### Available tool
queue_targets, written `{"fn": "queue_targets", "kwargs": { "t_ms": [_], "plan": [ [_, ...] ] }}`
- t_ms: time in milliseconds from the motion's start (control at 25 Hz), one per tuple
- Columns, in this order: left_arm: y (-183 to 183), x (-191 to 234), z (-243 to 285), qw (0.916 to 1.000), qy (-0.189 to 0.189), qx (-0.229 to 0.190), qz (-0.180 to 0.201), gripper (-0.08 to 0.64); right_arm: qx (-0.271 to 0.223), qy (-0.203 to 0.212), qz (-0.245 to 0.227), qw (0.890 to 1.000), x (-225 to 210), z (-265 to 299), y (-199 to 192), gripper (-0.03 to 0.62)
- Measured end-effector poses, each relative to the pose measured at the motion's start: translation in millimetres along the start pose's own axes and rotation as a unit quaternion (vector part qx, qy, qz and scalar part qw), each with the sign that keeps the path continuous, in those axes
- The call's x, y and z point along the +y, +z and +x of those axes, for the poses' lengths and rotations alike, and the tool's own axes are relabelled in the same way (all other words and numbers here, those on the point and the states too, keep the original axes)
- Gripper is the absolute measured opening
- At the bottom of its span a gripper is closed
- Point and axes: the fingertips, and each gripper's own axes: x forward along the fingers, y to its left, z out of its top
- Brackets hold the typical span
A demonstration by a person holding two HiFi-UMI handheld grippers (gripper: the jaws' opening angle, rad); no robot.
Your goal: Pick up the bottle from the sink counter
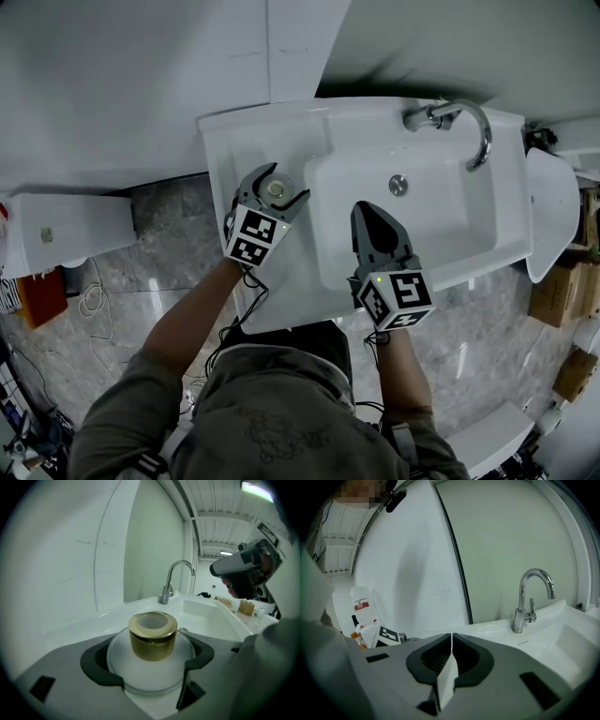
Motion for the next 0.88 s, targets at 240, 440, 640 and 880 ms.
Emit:
{"fn": "queue_targets", "kwargs": {
  "t_ms": [240,440,640,880],
  "plan": [
    [36,-6,-36,0.9998,0.007,-0.008,0.019,0.345,-0.021,0.004,-0.009,1.000,6,-21,29,0.031],
    [72,-18,-64,0.9995,0.009,-0.027,0.013,0.345,-0.043,0.012,-0.026,0.999,10,-44,58,0.031],
    [112,-30,-96,0.9983,0.019,-0.054,0.011,0.345,-0.067,0.019,-0.049,0.996,11,-72,91,0.031],
    [166,-50,-142,0.9947,0.024,-0.091,0.041,0.345,-0.091,0.032,-0.076,0.992,16,-110,124,0.031]
  ]
}}
